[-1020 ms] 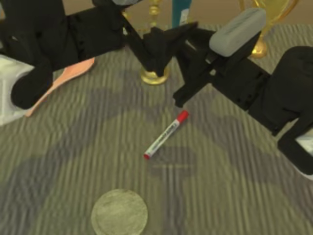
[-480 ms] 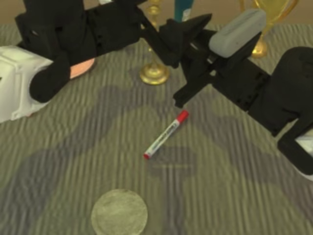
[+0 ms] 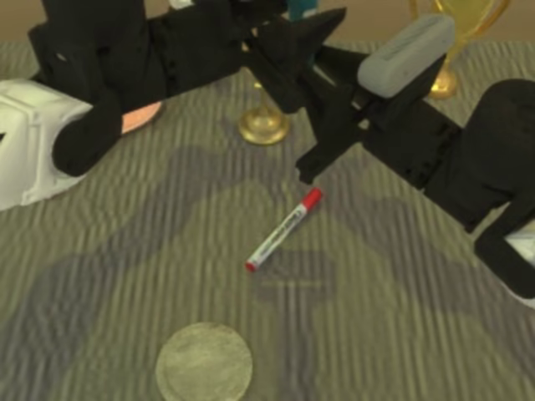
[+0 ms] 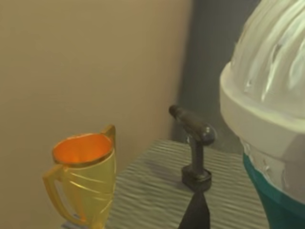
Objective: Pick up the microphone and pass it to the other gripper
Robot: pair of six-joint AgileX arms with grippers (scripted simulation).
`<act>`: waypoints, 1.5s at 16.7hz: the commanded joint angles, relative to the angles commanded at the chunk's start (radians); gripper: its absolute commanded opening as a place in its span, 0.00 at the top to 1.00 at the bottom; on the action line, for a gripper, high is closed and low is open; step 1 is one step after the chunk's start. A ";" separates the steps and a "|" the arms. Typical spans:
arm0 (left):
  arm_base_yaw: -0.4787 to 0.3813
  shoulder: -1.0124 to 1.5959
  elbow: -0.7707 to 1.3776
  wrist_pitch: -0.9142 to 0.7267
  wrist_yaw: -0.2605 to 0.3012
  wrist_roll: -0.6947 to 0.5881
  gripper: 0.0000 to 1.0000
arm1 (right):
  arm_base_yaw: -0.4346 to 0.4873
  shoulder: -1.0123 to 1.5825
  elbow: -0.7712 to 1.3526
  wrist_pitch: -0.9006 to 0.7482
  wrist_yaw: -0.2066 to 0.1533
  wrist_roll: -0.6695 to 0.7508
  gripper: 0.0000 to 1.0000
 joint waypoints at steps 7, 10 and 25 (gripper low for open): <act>0.000 0.000 0.000 0.000 0.000 0.000 1.00 | 0.000 0.000 0.000 0.000 0.000 0.000 1.00; 0.000 0.000 0.000 0.000 0.000 0.000 1.00 | 0.000 0.000 0.000 0.000 0.000 0.000 1.00; 0.000 0.000 0.000 0.000 0.000 0.000 1.00 | 0.000 0.000 0.000 0.000 0.000 0.000 0.02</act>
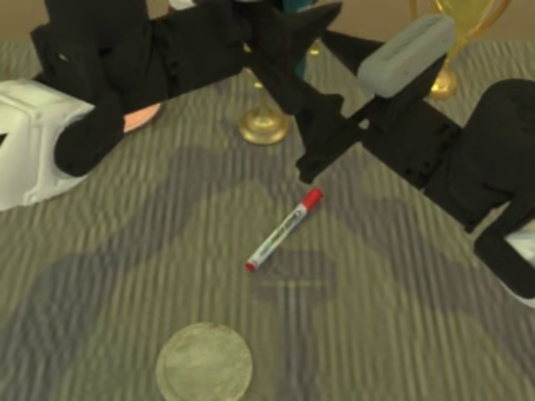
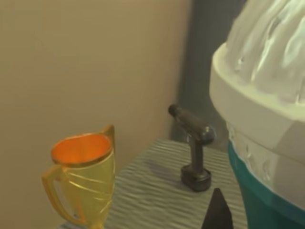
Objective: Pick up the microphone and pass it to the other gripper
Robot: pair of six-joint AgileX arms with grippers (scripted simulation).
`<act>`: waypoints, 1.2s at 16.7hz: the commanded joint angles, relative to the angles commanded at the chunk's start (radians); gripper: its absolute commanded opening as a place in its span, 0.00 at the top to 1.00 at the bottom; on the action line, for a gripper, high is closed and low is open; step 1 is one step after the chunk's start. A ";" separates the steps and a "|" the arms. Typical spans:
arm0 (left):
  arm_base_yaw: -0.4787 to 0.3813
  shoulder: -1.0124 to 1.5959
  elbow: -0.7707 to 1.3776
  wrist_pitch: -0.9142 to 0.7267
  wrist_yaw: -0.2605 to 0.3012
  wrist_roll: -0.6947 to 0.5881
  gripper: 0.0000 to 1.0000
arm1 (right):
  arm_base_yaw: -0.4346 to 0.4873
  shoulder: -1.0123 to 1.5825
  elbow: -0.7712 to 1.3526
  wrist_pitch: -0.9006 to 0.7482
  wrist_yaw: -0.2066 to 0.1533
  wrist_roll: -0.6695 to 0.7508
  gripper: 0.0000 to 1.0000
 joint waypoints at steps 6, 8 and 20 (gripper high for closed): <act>0.000 0.000 0.000 0.000 0.000 0.000 1.00 | 0.000 0.000 0.000 0.000 0.000 0.000 0.00; 0.000 0.000 0.000 0.000 0.000 0.000 1.00 | 0.000 0.000 0.000 0.000 0.000 0.000 0.00; 0.162 -0.084 -0.070 -0.012 0.136 0.009 1.00 | -0.038 -0.244 -0.270 0.018 -0.044 0.003 0.00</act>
